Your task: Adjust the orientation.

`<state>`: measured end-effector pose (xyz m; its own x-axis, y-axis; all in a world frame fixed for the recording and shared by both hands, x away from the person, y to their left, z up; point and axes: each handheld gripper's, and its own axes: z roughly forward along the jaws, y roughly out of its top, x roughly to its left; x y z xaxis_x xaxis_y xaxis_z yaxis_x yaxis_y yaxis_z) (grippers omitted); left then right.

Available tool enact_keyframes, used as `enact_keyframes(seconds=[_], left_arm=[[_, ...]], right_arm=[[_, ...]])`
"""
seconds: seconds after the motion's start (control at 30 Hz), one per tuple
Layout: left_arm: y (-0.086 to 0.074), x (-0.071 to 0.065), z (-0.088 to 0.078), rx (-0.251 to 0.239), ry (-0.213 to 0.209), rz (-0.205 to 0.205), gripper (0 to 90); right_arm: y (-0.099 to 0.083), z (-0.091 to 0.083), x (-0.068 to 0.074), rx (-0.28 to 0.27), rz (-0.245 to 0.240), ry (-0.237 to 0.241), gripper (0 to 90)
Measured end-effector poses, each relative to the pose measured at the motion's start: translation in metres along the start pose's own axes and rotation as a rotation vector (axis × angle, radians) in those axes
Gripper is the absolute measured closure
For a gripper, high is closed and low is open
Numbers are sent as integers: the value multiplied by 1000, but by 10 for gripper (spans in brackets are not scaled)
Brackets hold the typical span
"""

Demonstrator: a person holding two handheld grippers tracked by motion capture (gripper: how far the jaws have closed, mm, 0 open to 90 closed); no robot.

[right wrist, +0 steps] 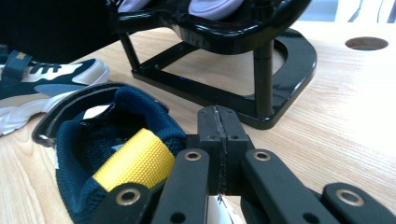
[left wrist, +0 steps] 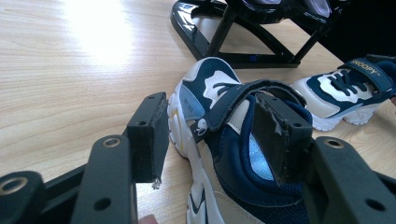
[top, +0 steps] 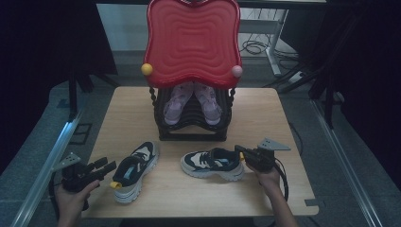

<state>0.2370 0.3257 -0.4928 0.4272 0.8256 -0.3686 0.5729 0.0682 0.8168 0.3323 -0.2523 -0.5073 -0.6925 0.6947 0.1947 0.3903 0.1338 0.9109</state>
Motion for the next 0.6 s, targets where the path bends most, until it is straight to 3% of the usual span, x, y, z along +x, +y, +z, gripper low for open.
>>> enact_keyframes(seconds=[0.2, 0.6], left_arm=[[0, 1, 0, -1, -1, -2, 459], [-1, 0, 1, 6, 1, -1, 459]], right_arm=[[-2, -4, 1, 3, -1, 29, 900], [-13, -17, 16, -3, -17, 52, 900]])
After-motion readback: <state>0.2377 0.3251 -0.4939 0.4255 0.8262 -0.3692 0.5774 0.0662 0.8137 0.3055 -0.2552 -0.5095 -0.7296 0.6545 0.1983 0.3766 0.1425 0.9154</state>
